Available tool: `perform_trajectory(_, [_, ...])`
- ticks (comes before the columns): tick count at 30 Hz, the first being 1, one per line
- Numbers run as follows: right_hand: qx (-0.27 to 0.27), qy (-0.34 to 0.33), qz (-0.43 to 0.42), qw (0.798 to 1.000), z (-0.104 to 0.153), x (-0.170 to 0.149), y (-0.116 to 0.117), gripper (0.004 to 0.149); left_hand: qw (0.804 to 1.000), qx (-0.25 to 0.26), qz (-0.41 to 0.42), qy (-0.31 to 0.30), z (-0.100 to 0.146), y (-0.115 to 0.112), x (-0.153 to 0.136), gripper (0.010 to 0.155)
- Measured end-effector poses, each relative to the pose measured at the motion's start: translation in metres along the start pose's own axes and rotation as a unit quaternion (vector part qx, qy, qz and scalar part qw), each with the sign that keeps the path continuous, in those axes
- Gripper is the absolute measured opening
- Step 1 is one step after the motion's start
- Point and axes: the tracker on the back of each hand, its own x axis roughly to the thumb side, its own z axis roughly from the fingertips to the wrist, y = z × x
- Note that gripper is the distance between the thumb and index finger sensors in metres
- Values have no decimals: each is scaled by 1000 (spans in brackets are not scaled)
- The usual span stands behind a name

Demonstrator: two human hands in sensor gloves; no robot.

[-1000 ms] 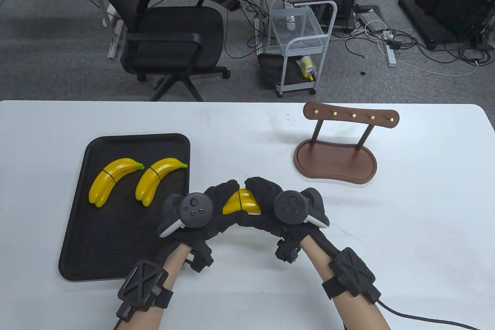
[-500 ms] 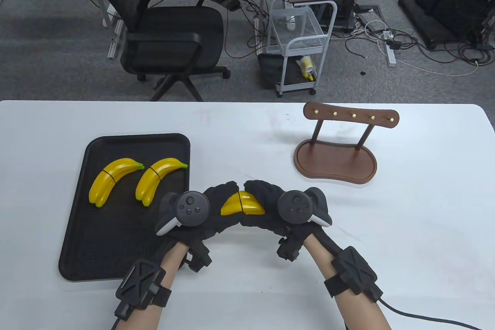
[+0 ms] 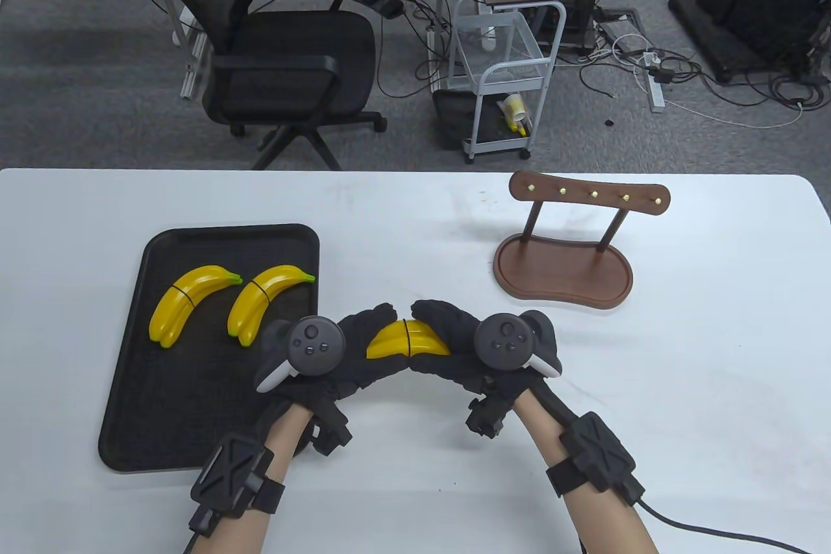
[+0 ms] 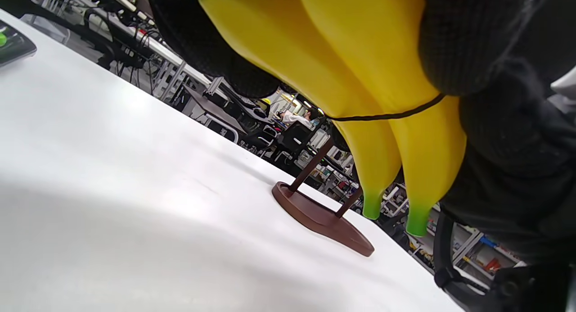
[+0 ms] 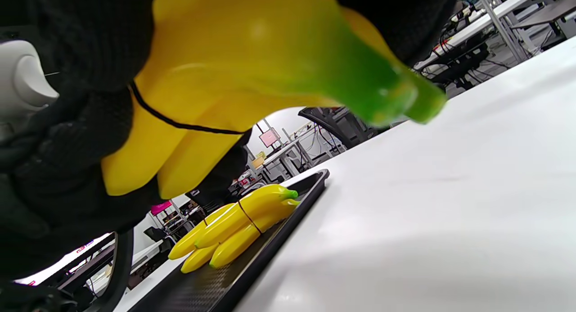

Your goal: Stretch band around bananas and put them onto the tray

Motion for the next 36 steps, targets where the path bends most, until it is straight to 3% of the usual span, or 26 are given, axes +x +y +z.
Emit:
perform_trajectory(21, [-108, -46, 137, 984, 6, 22, -5, 74, 978, -56, 195, 53, -3, -2, -19, 82])
perform_trajectory(36, [-108, -42, 157, 981, 6, 23, -6, 71, 977, -71, 196, 46, -2, 0, -16, 75])
